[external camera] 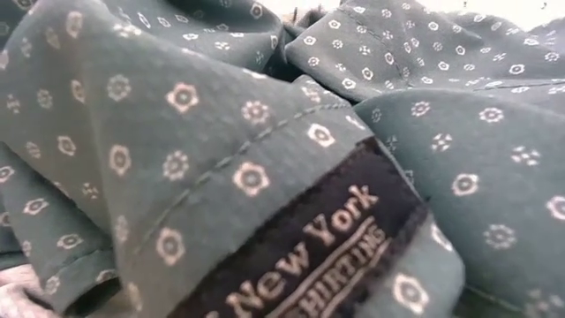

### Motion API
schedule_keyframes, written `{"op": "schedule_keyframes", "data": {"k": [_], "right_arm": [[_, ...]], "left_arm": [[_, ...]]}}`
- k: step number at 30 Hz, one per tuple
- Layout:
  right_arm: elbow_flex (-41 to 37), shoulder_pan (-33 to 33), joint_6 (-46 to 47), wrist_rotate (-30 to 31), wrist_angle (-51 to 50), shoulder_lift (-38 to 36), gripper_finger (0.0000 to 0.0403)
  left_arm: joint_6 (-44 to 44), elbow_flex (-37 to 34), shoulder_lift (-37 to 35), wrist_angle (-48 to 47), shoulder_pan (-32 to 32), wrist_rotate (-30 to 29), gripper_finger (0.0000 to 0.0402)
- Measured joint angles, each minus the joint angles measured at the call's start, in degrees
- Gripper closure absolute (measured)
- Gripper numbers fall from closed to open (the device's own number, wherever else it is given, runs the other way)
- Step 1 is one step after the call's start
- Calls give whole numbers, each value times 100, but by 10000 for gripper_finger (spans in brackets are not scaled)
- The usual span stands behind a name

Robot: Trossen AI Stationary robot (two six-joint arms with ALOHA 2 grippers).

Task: Sort clothes
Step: Put the light blue shirt into the white laundry organizer

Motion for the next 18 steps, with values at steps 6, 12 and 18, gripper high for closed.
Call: {"op": "schedule_keyframes", "data": {"k": [6, 12, 18], "right_arm": [[7, 33, -108, 90, 189, -260, 402], [10, 152, -344, 515, 455, -582, 403], [12, 249, -679, 645, 940, -965, 403]], "left_arm": [[0, 1, 2, 0, -2, 0, 264], [1, 2, 1, 0, 0, 1, 264], [2, 2, 2, 0, -2, 0, 264]]}}
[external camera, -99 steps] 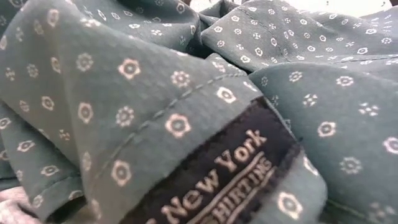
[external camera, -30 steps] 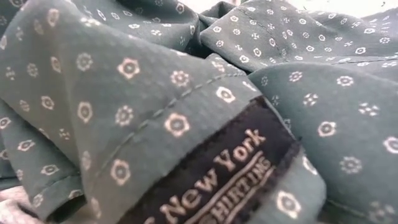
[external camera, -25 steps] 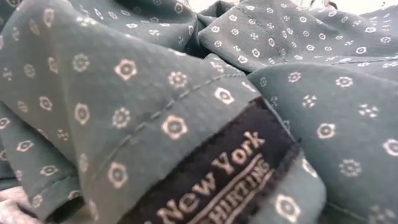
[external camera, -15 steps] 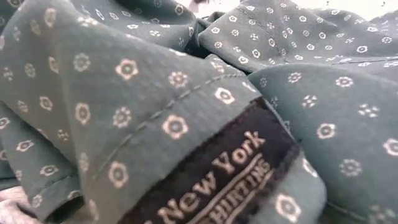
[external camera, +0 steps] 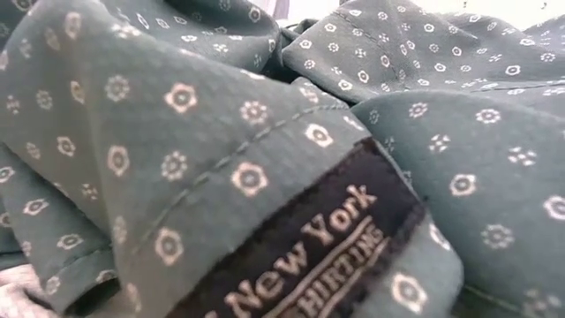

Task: Sort clothes
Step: Put the light blue shirt into the white laundry organizer

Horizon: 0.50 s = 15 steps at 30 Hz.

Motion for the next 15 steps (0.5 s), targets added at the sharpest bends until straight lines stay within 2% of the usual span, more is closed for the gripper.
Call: {"op": "schedule_keyframes", "data": {"k": [15], "right_arm": [[0, 8, -1021, 5, 1464, -836, 403]], "left_arm": [[0, 0, -1, 0, 2, 2, 264]]}}
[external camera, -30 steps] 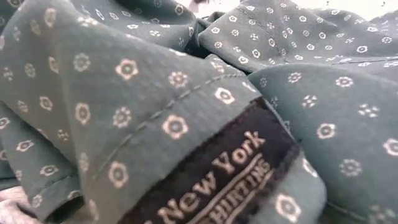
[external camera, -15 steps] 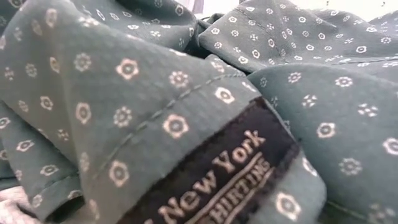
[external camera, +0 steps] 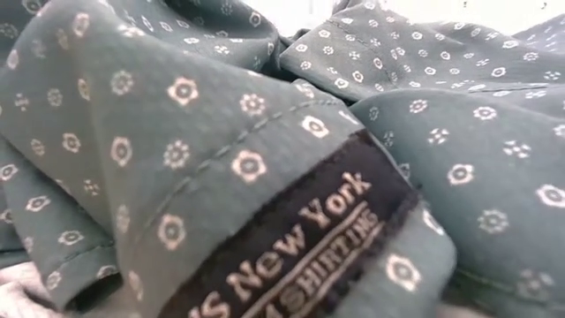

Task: Sort clothes
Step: Put the light blue shirt into the white laundry organizer

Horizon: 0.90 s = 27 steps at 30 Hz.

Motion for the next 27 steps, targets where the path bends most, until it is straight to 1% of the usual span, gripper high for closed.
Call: {"op": "schedule_keyframes", "data": {"k": [5, 10, 17, 21, 27], "right_arm": [[0, -8, -495, 12, 619, -205, 403], [0, -48, -1155, 345, 1292, -403, 403], [0, -199, -1684, 350, 2158, -588, 403], [0, -380, -1961, 87, 2835, -598, 403], [0, -952, -1848, -698, 3461, -565, 403]], "left_arm": [[-2, 0, 2, 0, -1, -2, 264], [-2, -2, 2, 0, -2, -2, 264], [-2, -2, 2, 0, -2, -2, 264], [-1, -2, 1, -1, -1, -2, 264], [-2, 0, 2, 0, -1, -1, 264]]}}
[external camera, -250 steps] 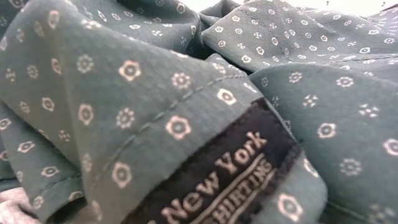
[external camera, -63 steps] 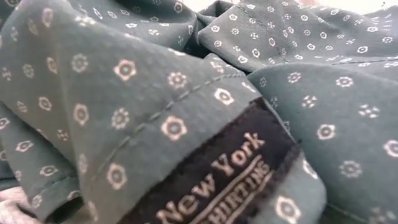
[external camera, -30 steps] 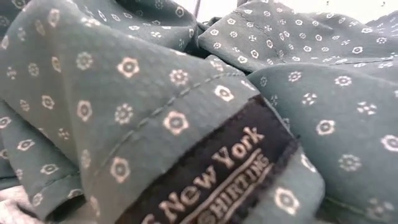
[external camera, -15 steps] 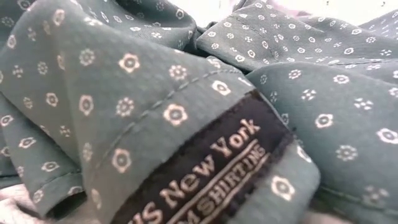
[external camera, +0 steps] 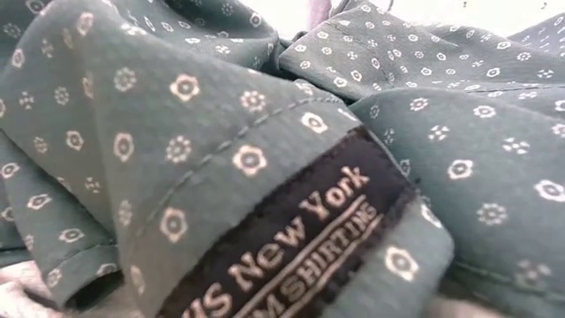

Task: Sort clothes
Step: Put the light blue shirt into the white laundry organizer

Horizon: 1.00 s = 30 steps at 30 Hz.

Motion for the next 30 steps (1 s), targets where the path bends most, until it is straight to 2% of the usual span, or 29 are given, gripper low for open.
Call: {"op": "schedule_keyframes", "data": {"k": [8, 17, 20, 26, 30], "right_arm": [[2, -984, 321, -775, 112, 429, 403], [2, -1718, 539, -809, -193, 1213, 403], [2, -1939, 786, -813, -805, 1308, 403], [2, -2265, 2077, -851, -2958, 1308, 403], [-67, -2395, 2780, -1328, -4047, 1302, 403]], "left_arm": [[2, -1, -1, -1, 0, 1, 264], [0, -1, -2, -1, -1, 0, 264], [0, -2, -2, -1, 1, 0, 264], [0, -2, -2, -2, 1, -1, 264], [0, -1, -1, -1, 0, 1, 264]]}}
